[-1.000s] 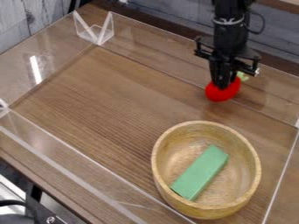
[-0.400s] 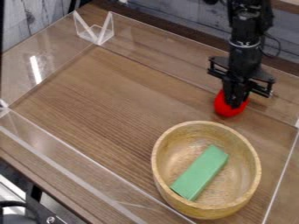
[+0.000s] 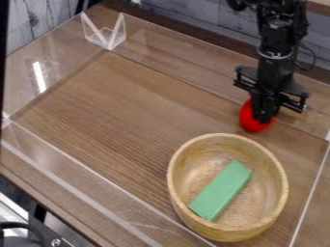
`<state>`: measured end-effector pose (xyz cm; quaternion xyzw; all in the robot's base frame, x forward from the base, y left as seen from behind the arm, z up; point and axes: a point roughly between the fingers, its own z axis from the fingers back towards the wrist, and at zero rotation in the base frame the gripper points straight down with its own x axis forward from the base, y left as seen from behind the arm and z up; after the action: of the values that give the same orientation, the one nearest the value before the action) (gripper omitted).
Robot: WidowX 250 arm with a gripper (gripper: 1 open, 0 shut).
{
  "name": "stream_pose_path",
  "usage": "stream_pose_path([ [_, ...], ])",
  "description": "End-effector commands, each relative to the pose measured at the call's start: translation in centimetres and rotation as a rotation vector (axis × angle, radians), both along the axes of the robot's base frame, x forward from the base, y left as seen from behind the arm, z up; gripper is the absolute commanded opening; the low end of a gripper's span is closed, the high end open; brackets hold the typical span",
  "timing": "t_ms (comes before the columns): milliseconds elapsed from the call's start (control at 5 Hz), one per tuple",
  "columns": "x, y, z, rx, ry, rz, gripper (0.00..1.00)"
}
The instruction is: Move the red object to the right side of the table
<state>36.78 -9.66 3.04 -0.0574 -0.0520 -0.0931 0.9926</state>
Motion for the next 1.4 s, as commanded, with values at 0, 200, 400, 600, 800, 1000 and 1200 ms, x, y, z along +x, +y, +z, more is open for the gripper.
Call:
stream_pose_path([
  [0, 0.32, -1.08, -0.41, -0.001, -0.036, -0.014, 0.0],
  [200, 0.26, -1.3, -0.7, -0.002, -0.043, -0.012, 0.0],
  [400, 0.2, -1.41, -0.54, -0.009, -0.052, -0.008, 0.0],
  [600, 0.15, -1.44, -0.11, -0.019, -0.063, -0.003, 0.0],
  [800, 0.16, -1.51, 0.21, -0.027, -0.076, 0.002, 0.0],
  [1000, 0.19, -1.64, 0.27, -0.034, -0.087, 0.008, 0.0],
  [1200, 0.22, -1.84, 0.15, -0.039, -0.096, 0.014, 0.0],
])
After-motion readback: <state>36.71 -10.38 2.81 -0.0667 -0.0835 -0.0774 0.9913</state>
